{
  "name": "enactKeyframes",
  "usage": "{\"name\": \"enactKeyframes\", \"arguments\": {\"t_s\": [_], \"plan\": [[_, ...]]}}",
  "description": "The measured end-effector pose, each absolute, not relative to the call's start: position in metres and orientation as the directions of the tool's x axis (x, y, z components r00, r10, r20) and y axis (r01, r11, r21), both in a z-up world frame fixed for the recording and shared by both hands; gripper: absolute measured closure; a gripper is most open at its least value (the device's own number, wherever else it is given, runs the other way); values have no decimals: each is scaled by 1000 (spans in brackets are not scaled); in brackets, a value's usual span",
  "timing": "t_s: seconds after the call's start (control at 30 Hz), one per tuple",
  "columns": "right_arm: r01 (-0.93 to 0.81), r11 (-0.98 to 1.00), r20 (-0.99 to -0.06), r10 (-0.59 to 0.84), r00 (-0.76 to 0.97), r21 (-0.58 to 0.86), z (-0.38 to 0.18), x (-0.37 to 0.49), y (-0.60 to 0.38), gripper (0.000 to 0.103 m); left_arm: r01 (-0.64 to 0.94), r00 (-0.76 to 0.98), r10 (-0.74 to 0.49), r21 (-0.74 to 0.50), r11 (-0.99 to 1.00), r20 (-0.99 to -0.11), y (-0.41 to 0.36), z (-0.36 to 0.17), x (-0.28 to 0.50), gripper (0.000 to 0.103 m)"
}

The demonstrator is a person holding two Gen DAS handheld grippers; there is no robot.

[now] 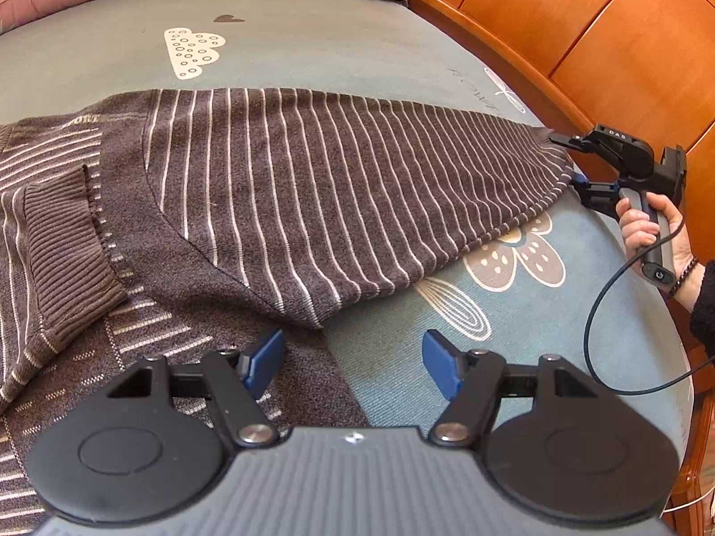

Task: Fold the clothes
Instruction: 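Reach the open right gripper to the unfolded sleeve cuff by the headboard, then close the right gripper on the ribbed sleeve cuff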

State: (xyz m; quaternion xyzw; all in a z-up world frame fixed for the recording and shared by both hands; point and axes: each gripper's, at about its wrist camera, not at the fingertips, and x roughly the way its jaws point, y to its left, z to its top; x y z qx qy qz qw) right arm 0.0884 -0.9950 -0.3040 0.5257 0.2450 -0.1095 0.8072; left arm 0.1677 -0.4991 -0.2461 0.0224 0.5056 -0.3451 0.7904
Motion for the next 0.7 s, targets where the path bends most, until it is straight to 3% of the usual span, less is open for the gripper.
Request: {"name": "enactKeyframes", "arguments": {"t_s": [0.2,0.37,0.53,0.7], "plan": [[444,358,-485,28,874,821,-313,95,-998,59,561,249,-517,-313,767,-819,-495,-249,166,35],[527,359,-561,-12,828,770,-312,103,-997,92,572,257,-517,-303,762,-816,-493,-247,163,35],[582,454,-632,-54,773,674,-286,108,-983,92,571,269,-516,-296,765,-814,-485,-243,161,35],[538,529,-615,-38,787,656,-251,119,-954,92,545,287,-512,-301,782,-810,-468,-238,160,35]]}}
